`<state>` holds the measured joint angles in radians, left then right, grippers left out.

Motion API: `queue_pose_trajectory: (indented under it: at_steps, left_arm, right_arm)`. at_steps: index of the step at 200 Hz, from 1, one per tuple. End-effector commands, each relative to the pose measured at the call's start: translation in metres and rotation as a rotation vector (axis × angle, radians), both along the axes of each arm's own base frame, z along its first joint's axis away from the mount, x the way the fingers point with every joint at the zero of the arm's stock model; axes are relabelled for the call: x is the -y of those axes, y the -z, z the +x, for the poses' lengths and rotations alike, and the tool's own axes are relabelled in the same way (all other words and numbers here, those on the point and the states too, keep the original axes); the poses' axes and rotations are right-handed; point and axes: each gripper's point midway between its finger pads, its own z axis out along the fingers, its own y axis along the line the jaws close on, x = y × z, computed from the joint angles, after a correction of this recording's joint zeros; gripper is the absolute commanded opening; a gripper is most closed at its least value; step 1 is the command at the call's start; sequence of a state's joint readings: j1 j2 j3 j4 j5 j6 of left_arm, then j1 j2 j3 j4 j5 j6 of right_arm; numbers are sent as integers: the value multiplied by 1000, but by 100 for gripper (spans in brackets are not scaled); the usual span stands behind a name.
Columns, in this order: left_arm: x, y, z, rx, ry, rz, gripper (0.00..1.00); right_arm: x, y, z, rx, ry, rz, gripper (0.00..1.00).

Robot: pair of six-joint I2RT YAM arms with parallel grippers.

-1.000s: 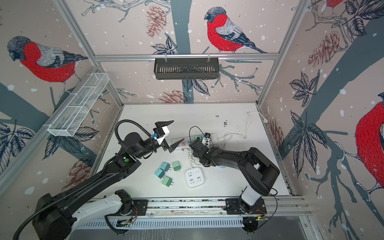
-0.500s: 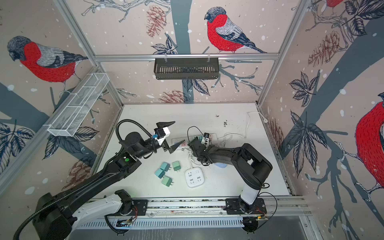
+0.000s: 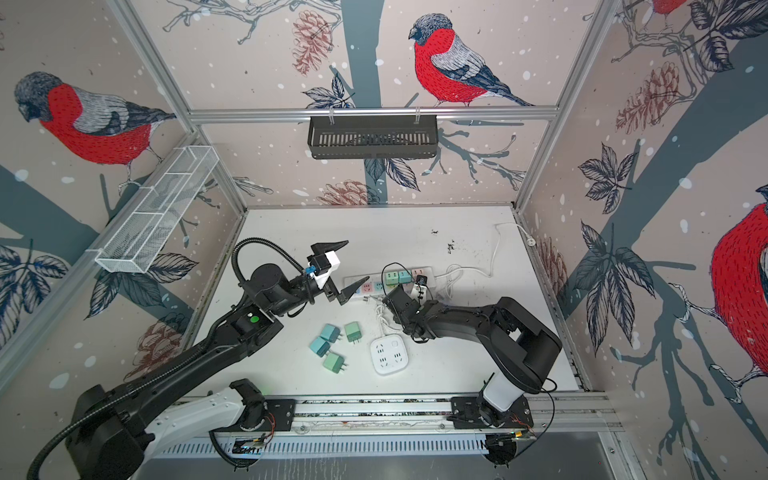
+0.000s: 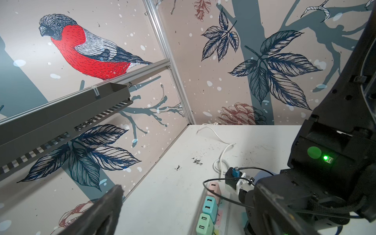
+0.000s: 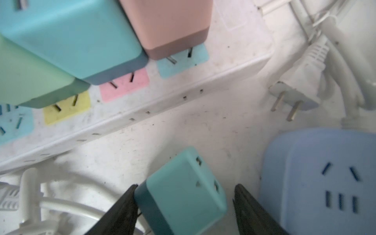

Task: Insert the plug
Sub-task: 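Lower the right gripper around the teal adapter and close on it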

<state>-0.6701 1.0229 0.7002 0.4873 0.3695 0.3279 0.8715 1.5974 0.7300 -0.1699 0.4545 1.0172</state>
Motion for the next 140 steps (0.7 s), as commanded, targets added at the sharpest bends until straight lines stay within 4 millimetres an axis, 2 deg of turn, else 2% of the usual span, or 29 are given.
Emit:
queue_pose_trajectory:
  at_steps: [1,26,64,140]
  left_arm:
    - [1,-13,-2,39,16,-28,99]
    - [-1,-14,4,27,-17,-38,99]
    - [1,-13,2,29,2,-31,99]
    - [1,-14,2,30,1,-28,99]
  right_arm:
    - [3,-3,-2,9,6,-13,74]
    - [-2,-5,-2,12,-3,-8,74]
    - [-9,-4,-1,11,-16,9,75]
    - [-22,4,16,8,-23,-38,68]
